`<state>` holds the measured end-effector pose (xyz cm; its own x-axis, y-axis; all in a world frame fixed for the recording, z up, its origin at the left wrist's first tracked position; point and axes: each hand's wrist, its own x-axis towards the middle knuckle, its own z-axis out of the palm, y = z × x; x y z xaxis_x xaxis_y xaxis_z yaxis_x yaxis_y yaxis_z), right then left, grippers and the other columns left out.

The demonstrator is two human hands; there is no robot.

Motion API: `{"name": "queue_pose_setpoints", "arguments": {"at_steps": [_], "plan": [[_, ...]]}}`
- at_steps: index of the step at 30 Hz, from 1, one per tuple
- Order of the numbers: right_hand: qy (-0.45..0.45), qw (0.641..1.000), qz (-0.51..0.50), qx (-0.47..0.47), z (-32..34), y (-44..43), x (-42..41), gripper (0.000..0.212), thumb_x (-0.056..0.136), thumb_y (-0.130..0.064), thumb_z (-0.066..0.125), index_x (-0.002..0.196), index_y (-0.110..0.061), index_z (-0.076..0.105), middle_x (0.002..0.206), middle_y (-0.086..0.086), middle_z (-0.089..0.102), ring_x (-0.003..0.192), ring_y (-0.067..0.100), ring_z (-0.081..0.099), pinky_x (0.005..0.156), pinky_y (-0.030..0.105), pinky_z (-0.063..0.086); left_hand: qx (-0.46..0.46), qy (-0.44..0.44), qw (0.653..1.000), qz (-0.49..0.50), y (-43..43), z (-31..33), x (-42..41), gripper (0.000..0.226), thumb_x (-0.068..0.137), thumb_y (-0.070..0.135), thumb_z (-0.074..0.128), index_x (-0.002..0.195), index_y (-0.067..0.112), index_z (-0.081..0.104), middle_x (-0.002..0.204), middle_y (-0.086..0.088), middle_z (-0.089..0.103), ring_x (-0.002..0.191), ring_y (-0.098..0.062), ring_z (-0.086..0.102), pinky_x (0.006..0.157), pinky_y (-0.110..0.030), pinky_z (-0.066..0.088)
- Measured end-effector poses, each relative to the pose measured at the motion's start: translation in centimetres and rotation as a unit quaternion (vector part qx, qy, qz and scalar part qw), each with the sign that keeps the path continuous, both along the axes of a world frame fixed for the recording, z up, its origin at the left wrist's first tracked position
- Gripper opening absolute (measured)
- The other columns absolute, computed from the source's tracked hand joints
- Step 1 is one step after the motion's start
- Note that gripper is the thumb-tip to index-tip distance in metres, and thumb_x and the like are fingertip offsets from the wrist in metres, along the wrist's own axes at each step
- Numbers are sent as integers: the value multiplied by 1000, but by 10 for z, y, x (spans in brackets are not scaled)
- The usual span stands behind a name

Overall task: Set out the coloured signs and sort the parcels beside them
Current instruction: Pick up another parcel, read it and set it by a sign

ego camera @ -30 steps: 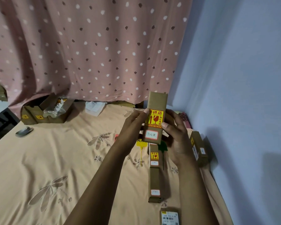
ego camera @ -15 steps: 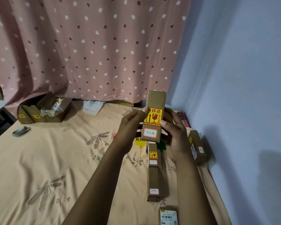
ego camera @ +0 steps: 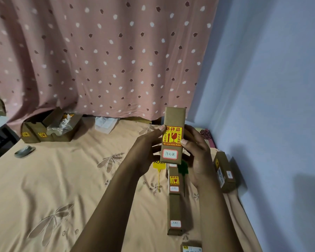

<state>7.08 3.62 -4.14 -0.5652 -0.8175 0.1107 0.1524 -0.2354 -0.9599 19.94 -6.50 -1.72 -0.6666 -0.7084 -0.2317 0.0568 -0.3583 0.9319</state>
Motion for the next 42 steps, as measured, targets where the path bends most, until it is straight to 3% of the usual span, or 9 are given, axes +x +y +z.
{"name": "queue_pose_setpoints", "arguments": {"at_steps": [8, 14, 18, 23, 28, 31, 35, 39, 42], "plan": [[-25, 1000, -3, -11, -3, -11, -5, 49, 85, -28, 59, 133, -21, 62, 116, 5, 75, 103, 27, 74, 78, 38, 60, -31, 19, 998, -47, -15, -9, 3, 46, 89, 39, 69, 130, 20, 69, 124, -9, 74, 118, -32, 68, 103, -53, 52], [-46, 999, -17, 0, -1, -19, -11, 54, 84, -34, 60, 136, -20, 62, 126, 11, 71, 113, 35, 69, 97, 56, 54, -31, 40, 996, -69, -25, -11, 2, 52, 89, 20, 73, 139, 12, 59, 127, -15, 71, 121, -36, 66, 100, -56, 54], [-40, 999, -9, 4, -3, -23, -15, 57, 81, -37, 63, 136, -23, 61, 125, 9, 72, 111, 31, 71, 91, 51, 58, -37, 40, 996, -69, -31, -12, 0, 41, 93, 14, 67, 134, 12, 63, 121, -12, 74, 112, -32, 70, 97, -54, 55], [-22, 1000, 3, 2, -4, -29, -18, 51, 83, -31, 57, 133, -25, 60, 114, 2, 75, 100, 22, 75, 75, 36, 60, -54, 9, 998, -30, -30, -11, -13, 47, 90, 45, 68, 128, 16, 65, 119, -8, 74, 112, -30, 71, 95, -52, 56], [-47, 998, -37, -5, -3, -33, -16, 36, 92, -43, 58, 124, -28, 60, 108, 1, 76, 98, 22, 75, 77, 38, 62, -67, -2, 998, -8, -29, -11, -26, 43, 93, 37, 69, 126, 12, 60, 113, -8, 76, 110, -33, 72, 93, -52, 57], [-38, 996, -76, 6, 2, -34, -20, 13, 100, -37, 57, 112, -34, 62, 96, -9, 77, 85, 14, 77, 66, 29, 61, -74, 0, 997, -12, -28, -10, -32, 46, 93, 39, 68, 127, 10, 58, 116, -9, 75, 111, -33, 71, 92, -50, 58], [-38, 994, -98, 3, 3, -36, -19, 12, 101, -31, 57, 110, -32, 64, 100, -6, 76, 87, 16, 77, 69, 31, 60, -78, -2, 997, -7, -19, -7, -39, 59, 83, 55, 67, 126, 16, 60, 118, -8, 72, 110, -29, 71, 93, -48, 58], [-52, 993, -101, -5, 2, -34, -19, 24, 91, -39, 64, 112, -27, 65, 108, 4, 75, 93, 23, 76, 75, 35, 63, -91, -17, 996, -13, -16, -6, -39, 46, 94, 54, 60, 120, 17, 70, 112, -4, 76, 106, -26, 73, 90, -43, 58], [-51, 995, -87, 8, 1, -30, -20, 17, 99, -32, 60, 114, -25, 64, 100, -3, 77, 88, 17, 76, 67, 29, 61, -83, -28, 996, -7, -15, -7, -36, 43, 95, 54, 59, 117, 20, 73, 106, -1, 78, 103, -25, 74, 85, -40, 59]]}}
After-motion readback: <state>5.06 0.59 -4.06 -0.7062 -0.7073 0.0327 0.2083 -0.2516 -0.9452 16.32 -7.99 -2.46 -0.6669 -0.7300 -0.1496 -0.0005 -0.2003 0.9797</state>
